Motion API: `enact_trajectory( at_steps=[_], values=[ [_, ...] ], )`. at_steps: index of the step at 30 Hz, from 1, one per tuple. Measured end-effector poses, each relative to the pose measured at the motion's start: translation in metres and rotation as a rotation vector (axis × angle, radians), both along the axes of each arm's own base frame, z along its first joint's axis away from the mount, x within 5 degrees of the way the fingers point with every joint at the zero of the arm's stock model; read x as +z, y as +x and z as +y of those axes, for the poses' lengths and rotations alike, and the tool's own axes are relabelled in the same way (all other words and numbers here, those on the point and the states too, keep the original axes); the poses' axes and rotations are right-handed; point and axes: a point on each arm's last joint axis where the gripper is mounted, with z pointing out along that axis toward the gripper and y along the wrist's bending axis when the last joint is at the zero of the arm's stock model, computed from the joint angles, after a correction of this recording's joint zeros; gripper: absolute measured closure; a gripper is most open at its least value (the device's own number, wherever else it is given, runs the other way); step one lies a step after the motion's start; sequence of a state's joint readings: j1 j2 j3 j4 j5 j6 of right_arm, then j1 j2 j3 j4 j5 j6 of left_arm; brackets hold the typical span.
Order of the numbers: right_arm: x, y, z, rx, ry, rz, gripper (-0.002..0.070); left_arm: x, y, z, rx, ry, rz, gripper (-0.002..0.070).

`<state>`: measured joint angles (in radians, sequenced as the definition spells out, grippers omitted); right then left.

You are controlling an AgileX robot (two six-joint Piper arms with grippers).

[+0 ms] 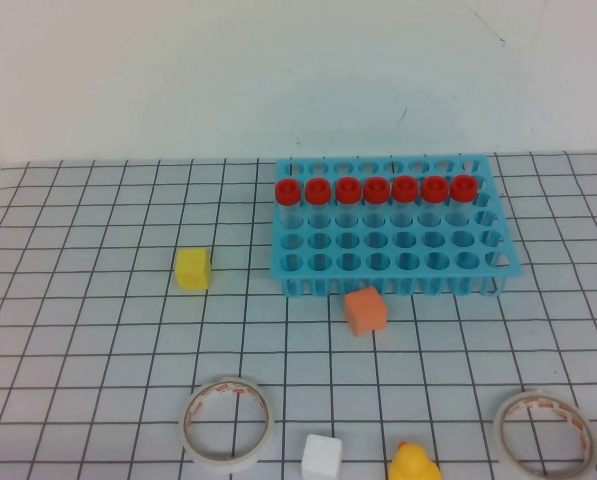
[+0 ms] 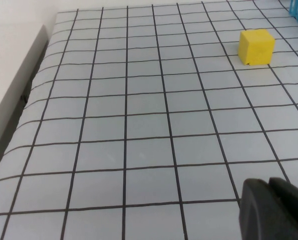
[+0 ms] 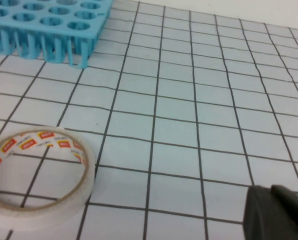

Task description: Place the test tubes

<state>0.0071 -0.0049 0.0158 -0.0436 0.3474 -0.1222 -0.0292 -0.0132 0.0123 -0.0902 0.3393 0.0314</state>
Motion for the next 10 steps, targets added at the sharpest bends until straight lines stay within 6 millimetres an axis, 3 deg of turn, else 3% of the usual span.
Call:
enact_trajectory(
  at_steps=[10],
  values=[
    [0.0001,-0.0001,-0.0033,-0.062,0.034,-0.002,0.0678,0.0000,0.0000,0.0000,0.001,-0.003,0.000,0.0676]
  ],
)
